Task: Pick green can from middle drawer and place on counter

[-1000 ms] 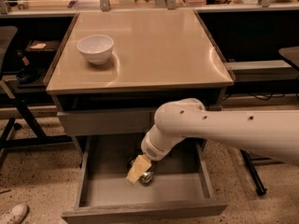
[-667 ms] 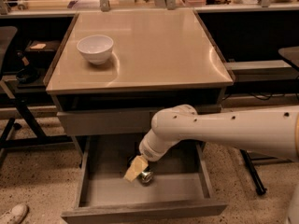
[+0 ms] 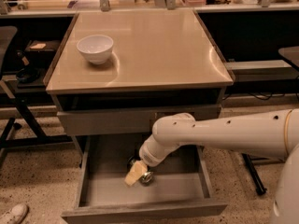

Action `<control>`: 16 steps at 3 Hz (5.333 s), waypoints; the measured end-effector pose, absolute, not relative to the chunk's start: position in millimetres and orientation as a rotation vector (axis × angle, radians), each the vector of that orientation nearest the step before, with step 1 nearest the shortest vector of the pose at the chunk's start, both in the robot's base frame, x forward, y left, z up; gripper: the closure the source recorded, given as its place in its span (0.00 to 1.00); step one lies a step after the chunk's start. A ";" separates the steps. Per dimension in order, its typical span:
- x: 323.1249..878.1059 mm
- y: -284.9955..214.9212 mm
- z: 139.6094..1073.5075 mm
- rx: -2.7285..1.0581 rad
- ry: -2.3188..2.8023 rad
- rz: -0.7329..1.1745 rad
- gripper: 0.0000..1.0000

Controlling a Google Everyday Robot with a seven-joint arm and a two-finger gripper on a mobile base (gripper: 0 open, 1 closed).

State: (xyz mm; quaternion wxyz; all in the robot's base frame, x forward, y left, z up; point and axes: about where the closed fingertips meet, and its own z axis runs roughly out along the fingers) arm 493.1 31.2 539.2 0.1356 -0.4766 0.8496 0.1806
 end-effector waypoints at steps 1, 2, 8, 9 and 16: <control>493.9 36.9 490.3 -1.386 2.469 0.493 0.00; 500.7 46.4 451.2 -1.359 2.495 0.446 0.00; 529.9 49.8 363.8 -1.333 2.551 0.352 0.41; 529.9 49.8 363.8 -1.333 2.551 0.352 0.65; 537.7 -14.9 556.6 -1.063 2.437 0.271 1.00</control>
Offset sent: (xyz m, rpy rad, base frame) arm 0.0174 0.0260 -0.1342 -0.0845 -0.0292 -0.0686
